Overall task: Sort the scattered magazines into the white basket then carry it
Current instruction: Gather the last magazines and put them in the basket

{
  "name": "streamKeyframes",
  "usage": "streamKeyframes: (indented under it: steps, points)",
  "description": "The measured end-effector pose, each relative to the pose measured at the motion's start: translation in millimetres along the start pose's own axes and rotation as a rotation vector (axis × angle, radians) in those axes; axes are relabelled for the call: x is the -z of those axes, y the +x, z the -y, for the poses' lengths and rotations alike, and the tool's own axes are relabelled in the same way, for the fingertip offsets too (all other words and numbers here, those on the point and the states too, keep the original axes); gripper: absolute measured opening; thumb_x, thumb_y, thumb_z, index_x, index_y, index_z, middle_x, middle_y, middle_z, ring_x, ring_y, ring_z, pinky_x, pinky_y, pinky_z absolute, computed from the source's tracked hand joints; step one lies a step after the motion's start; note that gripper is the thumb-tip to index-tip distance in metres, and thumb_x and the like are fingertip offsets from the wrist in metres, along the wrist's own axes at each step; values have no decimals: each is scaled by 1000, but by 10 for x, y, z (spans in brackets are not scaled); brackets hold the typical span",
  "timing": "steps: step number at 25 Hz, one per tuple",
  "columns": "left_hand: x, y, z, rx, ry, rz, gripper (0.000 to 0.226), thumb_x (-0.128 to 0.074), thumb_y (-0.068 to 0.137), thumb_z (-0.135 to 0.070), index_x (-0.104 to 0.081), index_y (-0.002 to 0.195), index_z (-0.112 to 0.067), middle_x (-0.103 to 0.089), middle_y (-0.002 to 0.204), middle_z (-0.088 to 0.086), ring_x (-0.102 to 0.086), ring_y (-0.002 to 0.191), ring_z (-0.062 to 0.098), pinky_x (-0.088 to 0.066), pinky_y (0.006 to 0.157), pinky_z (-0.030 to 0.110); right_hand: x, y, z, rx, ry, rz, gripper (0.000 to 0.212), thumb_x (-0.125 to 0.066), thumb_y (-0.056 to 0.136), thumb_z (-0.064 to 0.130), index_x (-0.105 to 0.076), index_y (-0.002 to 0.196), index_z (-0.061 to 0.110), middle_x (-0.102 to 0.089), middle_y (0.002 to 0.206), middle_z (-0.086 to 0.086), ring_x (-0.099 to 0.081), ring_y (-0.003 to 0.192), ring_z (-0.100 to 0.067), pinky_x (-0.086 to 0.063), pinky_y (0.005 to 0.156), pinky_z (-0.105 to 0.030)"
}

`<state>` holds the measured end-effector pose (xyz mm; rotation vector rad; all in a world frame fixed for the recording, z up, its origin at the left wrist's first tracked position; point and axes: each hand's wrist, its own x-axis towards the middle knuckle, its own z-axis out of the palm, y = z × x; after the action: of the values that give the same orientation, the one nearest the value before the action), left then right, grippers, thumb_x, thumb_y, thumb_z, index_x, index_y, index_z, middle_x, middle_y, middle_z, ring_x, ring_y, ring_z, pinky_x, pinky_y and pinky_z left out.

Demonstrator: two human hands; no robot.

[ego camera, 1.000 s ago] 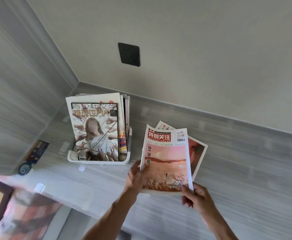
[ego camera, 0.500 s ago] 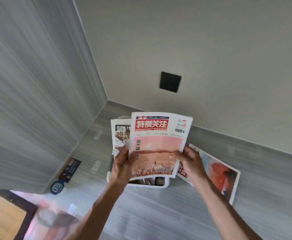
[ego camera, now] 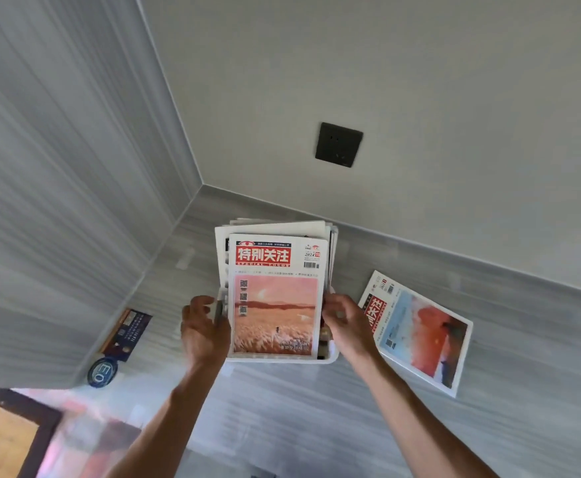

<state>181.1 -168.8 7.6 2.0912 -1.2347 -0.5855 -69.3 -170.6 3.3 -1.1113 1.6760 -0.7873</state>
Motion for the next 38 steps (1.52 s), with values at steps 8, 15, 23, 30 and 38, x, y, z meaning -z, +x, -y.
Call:
streamKeyframes:
  steps: [8, 15, 23, 30, 38]
  points:
    - [-627, -1197, -639, -446, -136, 326, 36, -54, 81, -6, -61, 115, -10, -64, 108, 5, -64, 90, 23, -51, 68, 32, 1596, -198, -1397, -619, -83, -389, 23, -68, 75, 20, -69, 97, 12, -73, 104, -14, -66, 87, -29, -56, 81, -42]
    - [-1138, -1933, -674, -233, -43, 394, 39, -59, 85, 3, -59, 121, -12, -64, 120, 4, -61, 101, 21, -56, 78, 38, 1988, -140, -1815, -554, -577, -350, 58, -68, 78, 52, -57, 112, 6, -60, 119, -15, -59, 110, -37, -49, 84, -42]
    - [-1209, -2360, -796, -84, -86, 381, 30, -60, 83, 4, -68, 95, -22, -72, 89, -6, -66, 77, 4, -54, 65, 23, 1899, -263, -1729, -533, 73, -271, 6, -72, 75, 10, -66, 77, 9, -65, 64, -7, -53, 50, -20, -38, 50, -25]
    - [-1419, -2372, -1107, 471, -425, 715, 31, -61, 88, -50, -65, 108, -26, -76, 94, 3, -72, 88, 23, -54, 69, 34, 1831, -1088, -1504, -674, 407, -43, 9, -75, 75, 7, -67, 73, 4, -67, 53, -8, -43, 36, -11, -27, 38, -21]
    - [-1042, -2241, -1166, 97, -538, 656, 77, -41, 78, 12, -47, 121, -52, -70, 114, -8, -71, 79, 23, -61, 65, 50, 1806, -1636, -1466, -591, 87, -30, 42, -82, 65, 31, -68, 100, 13, -74, 78, -7, -53, 41, -16, -36, 39, -22]
